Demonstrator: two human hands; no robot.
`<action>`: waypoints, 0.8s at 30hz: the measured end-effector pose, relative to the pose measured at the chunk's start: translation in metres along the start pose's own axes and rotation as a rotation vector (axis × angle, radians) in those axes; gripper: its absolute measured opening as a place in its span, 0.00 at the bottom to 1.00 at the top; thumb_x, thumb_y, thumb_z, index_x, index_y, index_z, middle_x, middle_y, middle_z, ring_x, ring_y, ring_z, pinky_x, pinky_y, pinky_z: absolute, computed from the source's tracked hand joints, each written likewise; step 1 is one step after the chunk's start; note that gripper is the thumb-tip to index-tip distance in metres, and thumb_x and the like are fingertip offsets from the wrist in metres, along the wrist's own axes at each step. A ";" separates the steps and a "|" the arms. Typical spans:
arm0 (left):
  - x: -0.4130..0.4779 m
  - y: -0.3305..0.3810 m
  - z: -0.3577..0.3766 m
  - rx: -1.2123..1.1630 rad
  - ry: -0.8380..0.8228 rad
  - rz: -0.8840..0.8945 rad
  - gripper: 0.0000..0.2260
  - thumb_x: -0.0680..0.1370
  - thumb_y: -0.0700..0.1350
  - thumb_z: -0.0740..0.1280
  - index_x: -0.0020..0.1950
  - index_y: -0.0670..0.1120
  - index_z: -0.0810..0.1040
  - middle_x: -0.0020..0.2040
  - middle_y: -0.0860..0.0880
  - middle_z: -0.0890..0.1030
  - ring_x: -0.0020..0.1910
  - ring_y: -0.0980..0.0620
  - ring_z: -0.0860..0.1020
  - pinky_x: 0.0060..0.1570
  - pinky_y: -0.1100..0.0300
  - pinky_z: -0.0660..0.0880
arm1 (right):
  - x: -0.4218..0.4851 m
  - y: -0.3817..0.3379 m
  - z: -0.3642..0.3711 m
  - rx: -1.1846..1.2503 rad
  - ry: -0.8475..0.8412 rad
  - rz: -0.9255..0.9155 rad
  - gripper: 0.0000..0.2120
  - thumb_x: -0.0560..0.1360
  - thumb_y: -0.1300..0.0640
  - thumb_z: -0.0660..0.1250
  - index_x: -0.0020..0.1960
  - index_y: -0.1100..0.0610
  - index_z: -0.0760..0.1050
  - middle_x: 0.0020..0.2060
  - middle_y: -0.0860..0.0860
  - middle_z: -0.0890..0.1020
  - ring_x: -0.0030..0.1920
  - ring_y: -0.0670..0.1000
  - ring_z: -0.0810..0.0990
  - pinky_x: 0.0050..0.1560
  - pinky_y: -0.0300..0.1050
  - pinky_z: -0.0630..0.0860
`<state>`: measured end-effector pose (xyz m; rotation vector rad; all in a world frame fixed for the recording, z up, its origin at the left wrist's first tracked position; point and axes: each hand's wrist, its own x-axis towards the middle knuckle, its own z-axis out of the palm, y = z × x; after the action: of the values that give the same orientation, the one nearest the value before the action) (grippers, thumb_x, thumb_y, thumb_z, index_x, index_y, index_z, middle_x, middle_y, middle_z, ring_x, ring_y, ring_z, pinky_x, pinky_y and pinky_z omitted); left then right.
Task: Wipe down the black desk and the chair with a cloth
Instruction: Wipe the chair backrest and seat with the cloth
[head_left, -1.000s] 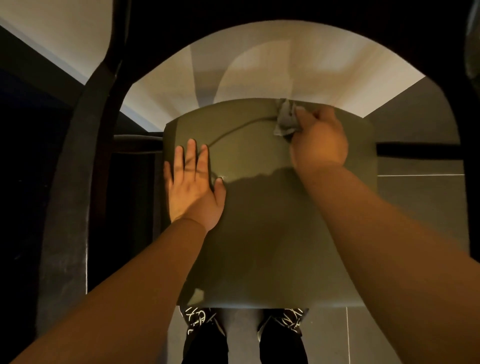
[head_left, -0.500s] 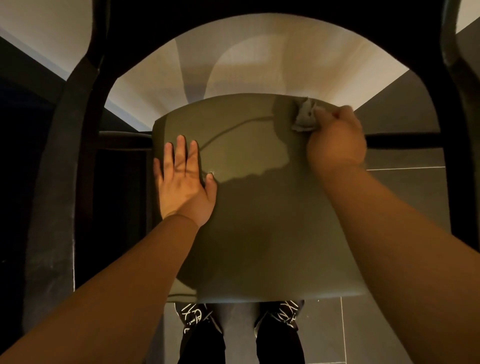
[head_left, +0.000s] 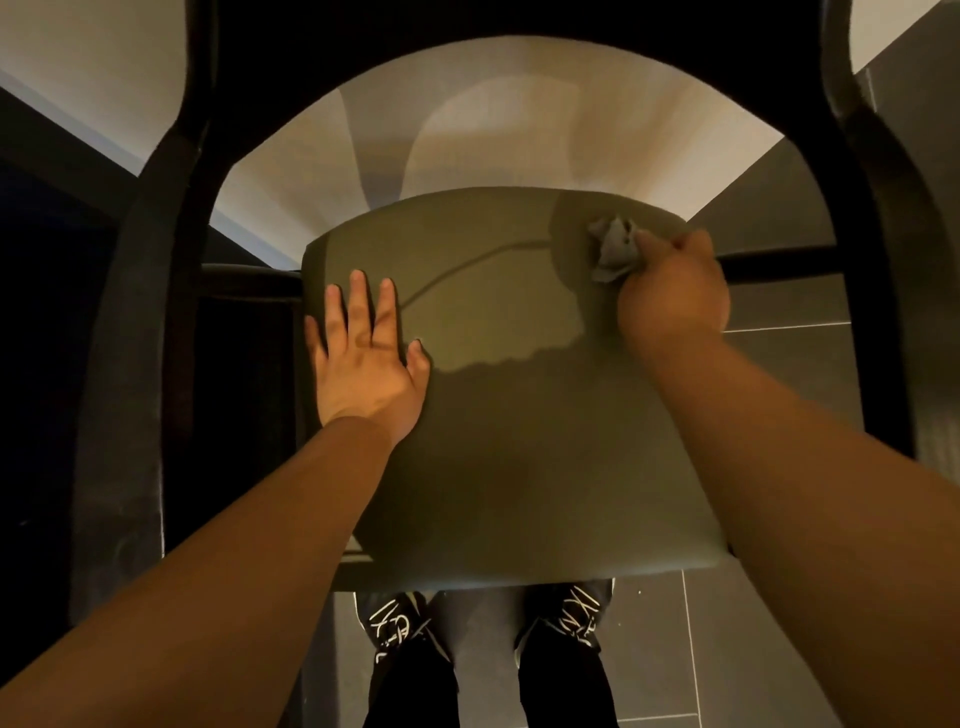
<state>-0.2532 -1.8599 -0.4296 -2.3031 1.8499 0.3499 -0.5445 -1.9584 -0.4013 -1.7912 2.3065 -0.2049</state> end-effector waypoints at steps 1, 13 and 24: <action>0.000 0.000 0.002 0.005 0.007 0.001 0.32 0.85 0.59 0.47 0.86 0.54 0.38 0.86 0.47 0.37 0.85 0.42 0.36 0.83 0.38 0.41 | -0.002 -0.005 0.000 -0.012 -0.016 0.014 0.22 0.80 0.60 0.60 0.71 0.48 0.76 0.66 0.59 0.72 0.58 0.66 0.77 0.57 0.54 0.75; -0.017 0.013 -0.003 -0.015 -0.054 0.006 0.30 0.86 0.56 0.49 0.87 0.53 0.44 0.87 0.49 0.41 0.85 0.42 0.40 0.83 0.40 0.41 | -0.089 0.038 0.017 -0.001 -0.165 -0.262 0.23 0.79 0.37 0.57 0.63 0.50 0.80 0.56 0.53 0.80 0.53 0.62 0.80 0.50 0.46 0.72; -0.080 0.001 0.013 -0.039 -0.099 0.159 0.31 0.86 0.58 0.53 0.87 0.54 0.46 0.87 0.47 0.44 0.85 0.40 0.42 0.83 0.41 0.41 | -0.225 0.025 0.018 0.060 -0.389 -0.595 0.25 0.73 0.53 0.57 0.66 0.54 0.81 0.49 0.60 0.79 0.36 0.63 0.80 0.29 0.49 0.77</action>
<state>-0.2718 -1.7815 -0.4193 -2.1258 1.9976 0.5159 -0.5097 -1.7342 -0.4064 -2.2041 1.4574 -0.0099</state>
